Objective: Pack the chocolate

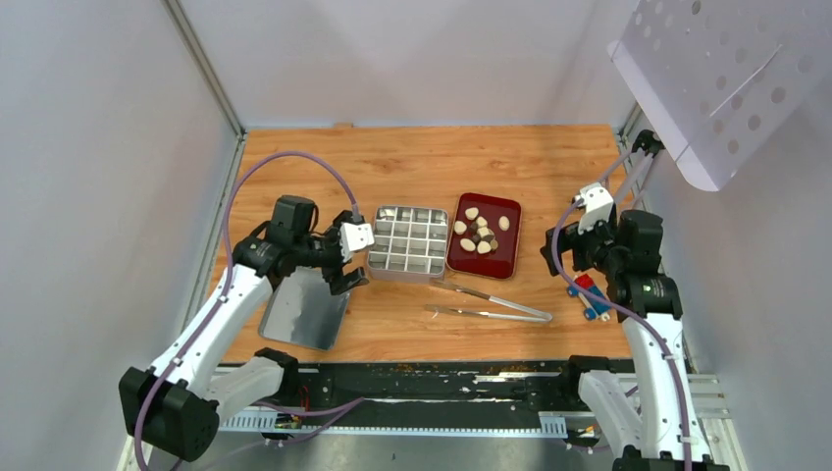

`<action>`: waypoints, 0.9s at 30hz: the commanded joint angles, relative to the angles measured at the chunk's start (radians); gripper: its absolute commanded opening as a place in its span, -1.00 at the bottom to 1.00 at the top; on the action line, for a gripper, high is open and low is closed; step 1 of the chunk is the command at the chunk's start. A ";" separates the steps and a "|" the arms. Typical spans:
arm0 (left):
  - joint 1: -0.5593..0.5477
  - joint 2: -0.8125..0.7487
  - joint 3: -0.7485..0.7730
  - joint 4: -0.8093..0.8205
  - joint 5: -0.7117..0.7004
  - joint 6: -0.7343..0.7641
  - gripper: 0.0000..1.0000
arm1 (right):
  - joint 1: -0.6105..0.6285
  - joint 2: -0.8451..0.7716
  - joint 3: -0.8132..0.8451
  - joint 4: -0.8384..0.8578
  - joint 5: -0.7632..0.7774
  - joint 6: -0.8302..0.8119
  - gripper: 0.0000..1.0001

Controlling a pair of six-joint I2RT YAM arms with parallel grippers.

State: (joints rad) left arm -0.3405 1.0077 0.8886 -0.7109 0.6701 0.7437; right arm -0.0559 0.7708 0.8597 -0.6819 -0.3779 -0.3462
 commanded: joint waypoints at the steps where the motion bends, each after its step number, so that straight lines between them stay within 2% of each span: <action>1: -0.020 0.039 0.067 0.005 -0.030 0.018 0.90 | -0.004 0.034 -0.058 0.056 -0.072 -0.026 1.00; 4: -0.083 0.117 0.117 -0.112 -0.108 0.136 0.87 | -0.004 0.115 -0.008 -0.081 -0.217 -0.229 0.97; 6: -0.128 0.199 0.174 -0.193 -0.158 0.161 0.84 | -0.004 0.167 0.032 -0.152 -0.293 -0.321 0.89; 9: -0.171 0.288 0.232 -0.226 -0.096 0.157 0.74 | -0.004 0.234 0.080 -0.190 -0.387 -0.381 0.78; 11: -0.228 0.297 0.207 -0.089 -0.096 0.101 0.74 | -0.004 0.262 0.113 -0.179 -0.402 -0.349 0.76; 15: -0.343 0.327 0.127 0.162 -0.167 0.098 0.73 | 0.000 0.279 0.158 -0.130 -0.410 -0.314 0.68; 19: -0.408 0.449 0.121 0.273 -0.154 0.095 0.63 | 0.011 0.298 0.155 -0.049 -0.333 -0.233 0.67; 22: -0.453 0.529 0.052 0.411 -0.160 0.092 0.58 | 0.011 0.340 0.180 -0.043 -0.311 -0.201 0.67; 25: -0.494 0.566 0.017 0.548 -0.172 0.017 0.58 | 0.011 0.334 0.156 0.001 -0.304 -0.227 0.71; 27: -0.534 0.578 0.023 0.567 -0.193 0.023 0.57 | 0.011 0.331 0.133 0.008 -0.328 -0.260 0.72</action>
State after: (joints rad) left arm -0.8104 1.5787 0.9123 -0.3092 0.4885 0.8127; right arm -0.0483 1.1141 0.9974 -0.7494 -0.6827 -0.5755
